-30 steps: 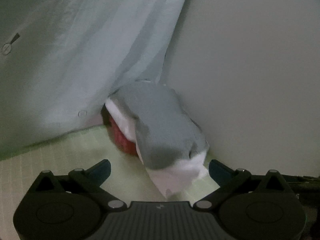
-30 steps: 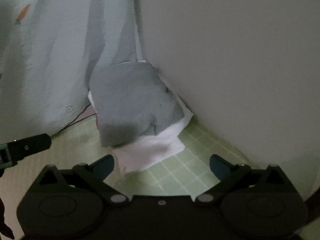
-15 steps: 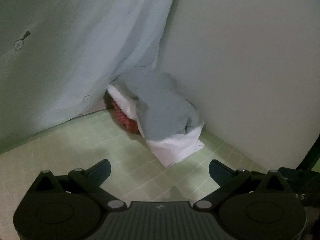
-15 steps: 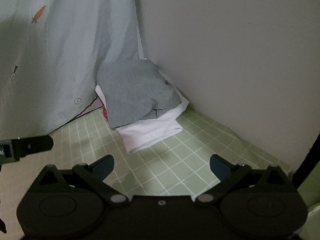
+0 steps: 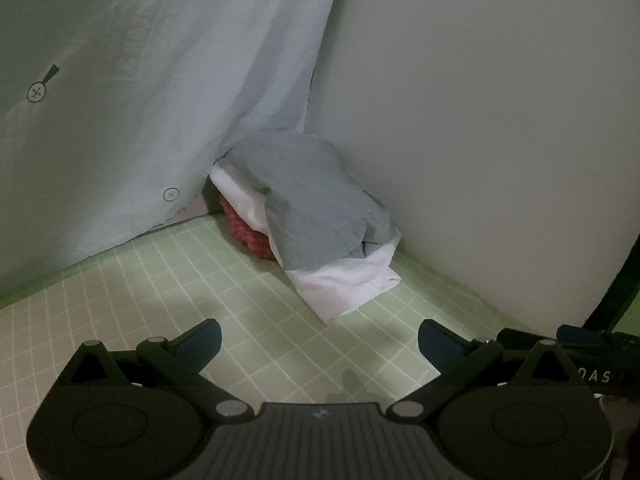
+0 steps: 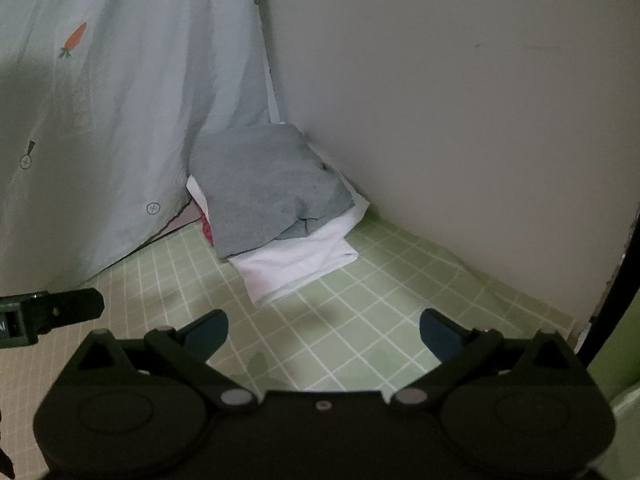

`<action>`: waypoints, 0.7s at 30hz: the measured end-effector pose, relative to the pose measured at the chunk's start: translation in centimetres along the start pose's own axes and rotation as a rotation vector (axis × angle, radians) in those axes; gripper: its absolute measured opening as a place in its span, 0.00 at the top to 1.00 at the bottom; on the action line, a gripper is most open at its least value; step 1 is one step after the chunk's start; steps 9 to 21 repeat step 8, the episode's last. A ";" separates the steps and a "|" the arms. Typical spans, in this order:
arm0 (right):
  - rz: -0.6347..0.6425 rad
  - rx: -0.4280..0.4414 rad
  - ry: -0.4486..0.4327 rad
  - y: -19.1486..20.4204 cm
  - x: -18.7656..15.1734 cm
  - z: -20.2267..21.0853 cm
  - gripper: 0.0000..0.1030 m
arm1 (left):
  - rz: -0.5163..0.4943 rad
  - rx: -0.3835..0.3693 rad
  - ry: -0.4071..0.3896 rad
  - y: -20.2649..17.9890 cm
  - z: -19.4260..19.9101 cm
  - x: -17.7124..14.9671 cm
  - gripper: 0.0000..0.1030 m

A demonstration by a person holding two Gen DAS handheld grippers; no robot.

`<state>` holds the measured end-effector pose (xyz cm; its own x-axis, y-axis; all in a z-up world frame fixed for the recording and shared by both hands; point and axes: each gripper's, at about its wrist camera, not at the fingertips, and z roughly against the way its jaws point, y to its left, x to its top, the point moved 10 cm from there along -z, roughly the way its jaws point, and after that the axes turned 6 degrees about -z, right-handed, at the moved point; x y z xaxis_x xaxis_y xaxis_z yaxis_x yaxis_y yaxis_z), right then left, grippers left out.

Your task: Fold clothes

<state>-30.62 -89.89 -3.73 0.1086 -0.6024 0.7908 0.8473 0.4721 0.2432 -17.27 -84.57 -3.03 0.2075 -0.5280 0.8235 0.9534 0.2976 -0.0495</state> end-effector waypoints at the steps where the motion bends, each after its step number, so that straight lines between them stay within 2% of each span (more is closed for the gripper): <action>1: -0.001 -0.001 0.000 -0.1 0.0 0.1 0.00 | 0.000 -0.001 0.000 -0.1 0.0 0.0 0.00; 21: -0.003 -0.006 -0.001 -0.3 -0.3 0.5 0.00 | -0.005 -0.006 0.003 -0.4 0.2 -0.3 0.00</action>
